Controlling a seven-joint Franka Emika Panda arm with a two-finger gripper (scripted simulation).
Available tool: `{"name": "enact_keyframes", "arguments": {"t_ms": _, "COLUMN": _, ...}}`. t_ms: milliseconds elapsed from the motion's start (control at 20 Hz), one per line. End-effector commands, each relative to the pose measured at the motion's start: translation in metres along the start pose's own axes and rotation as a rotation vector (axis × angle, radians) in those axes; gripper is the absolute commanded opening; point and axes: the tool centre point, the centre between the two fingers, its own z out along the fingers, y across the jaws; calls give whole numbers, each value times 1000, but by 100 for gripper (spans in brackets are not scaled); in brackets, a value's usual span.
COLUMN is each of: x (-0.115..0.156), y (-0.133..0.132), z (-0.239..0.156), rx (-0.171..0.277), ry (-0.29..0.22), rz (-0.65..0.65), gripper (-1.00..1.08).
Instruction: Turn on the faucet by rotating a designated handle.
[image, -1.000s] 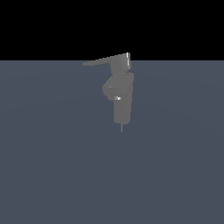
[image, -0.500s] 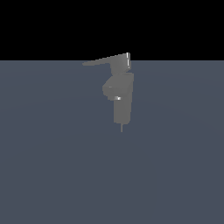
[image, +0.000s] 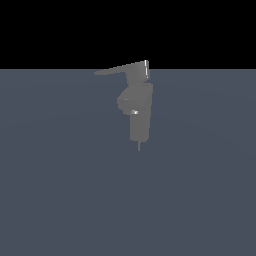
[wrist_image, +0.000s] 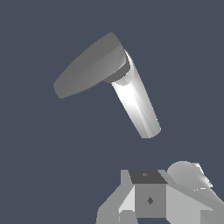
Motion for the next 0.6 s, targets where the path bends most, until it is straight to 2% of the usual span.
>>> {"name": "enact_keyframes", "arguments": {"t_ms": 0, "x": 11, "y": -10, "z": 6, "rx": -2, "ry": -10, "rz": 69, "gripper": -100}}
{"name": "enact_keyframes", "arguments": {"t_ms": 550, "x": 56, "y": -52, "z": 41, "rx": -29, "ry": -32, "rz": 368, "gripper": -100}}
